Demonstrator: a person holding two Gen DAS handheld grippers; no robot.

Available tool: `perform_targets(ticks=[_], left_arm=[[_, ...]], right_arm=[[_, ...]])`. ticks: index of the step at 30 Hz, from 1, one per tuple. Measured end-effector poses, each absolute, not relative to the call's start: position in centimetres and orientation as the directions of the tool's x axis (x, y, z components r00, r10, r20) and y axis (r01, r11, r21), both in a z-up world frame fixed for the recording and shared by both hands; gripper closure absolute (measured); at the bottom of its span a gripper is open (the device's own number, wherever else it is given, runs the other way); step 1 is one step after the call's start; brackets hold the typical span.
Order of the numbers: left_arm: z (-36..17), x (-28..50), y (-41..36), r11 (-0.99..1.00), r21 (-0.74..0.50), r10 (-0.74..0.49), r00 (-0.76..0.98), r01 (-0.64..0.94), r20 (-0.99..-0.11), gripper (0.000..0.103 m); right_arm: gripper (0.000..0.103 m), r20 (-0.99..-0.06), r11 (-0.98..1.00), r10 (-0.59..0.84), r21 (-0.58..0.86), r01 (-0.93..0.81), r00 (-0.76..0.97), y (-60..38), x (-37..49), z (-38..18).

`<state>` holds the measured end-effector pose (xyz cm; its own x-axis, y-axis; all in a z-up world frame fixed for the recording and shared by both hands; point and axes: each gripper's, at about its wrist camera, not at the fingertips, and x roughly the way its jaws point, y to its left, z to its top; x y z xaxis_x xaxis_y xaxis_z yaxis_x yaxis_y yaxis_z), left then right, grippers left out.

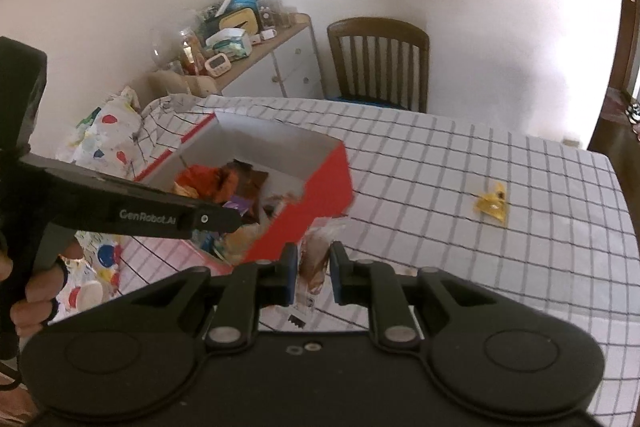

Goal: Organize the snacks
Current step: 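Carry purple candy and clear packet over the red box and lower them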

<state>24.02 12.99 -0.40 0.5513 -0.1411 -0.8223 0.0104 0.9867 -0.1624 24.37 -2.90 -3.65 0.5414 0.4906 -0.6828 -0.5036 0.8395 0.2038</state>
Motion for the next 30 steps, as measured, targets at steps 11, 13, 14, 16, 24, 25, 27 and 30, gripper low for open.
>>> perform_targets(ticks=[11, 13, 14, 16, 24, 25, 27, 30], left_arm=[[-2.0, 26.7, 20.0, 0.991, -0.124, -0.08, 0.541, -0.044, -0.837, 0.082], [-2.4, 27.6, 21.0, 0.991, -0.123, -0.075, 0.538, -0.054, -0.84, 0.082], [-2.6, 28.1, 21.5, 0.991, -0.123, -0.073, 0.536, -0.058, -0.841, 0.082], [-3.1, 29.1, 22.1, 0.991, -0.123, -0.073, 0.53, -0.061, -0.845, 0.082], [-5.7, 32.9, 22.4, 0.992, -0.114, -0.072, 0.502, -0.055, -0.862, 0.082], [-6.0, 33.3, 22.4, 0.992, -0.114, -0.075, 0.493, -0.05, -0.867, 0.082], [-6.8, 34.2, 22.4, 0.993, -0.113, -0.081, 0.477, -0.04, -0.875, 0.082], [-7.7, 35.0, 22.0, 0.994, -0.11, -0.087, 0.462, -0.022, -0.882, 0.082]], right_arm=[[0.088, -0.699, 0.839, 0.476, 0.178, -0.515, 0.534, 4.7, 26.4, -4.2], [0.088, -0.705, 0.841, 0.469, 0.173, -0.512, 0.532, 5.9, 26.9, -4.6], [0.088, -0.712, 0.844, 0.462, 0.17, -0.509, 0.529, 6.5, 27.1, -5.0], [0.088, -0.722, 0.849, 0.449, 0.16, -0.504, 0.527, 7.7, 27.7, -5.6], [0.088, -0.754, 0.869, 0.399, 0.129, -0.478, 0.522, 11.1, 29.8, -8.2], [0.088, -0.759, 0.872, 0.394, 0.13, -0.472, 0.518, 11.4, 30.1, -8.6], [0.088, -0.771, 0.876, 0.385, 0.132, -0.464, 0.507, 11.9, 30.6, -9.4], [0.088, -0.786, 0.878, 0.374, 0.13, -0.461, 0.491, 12.6, 31.3, -10.4]])
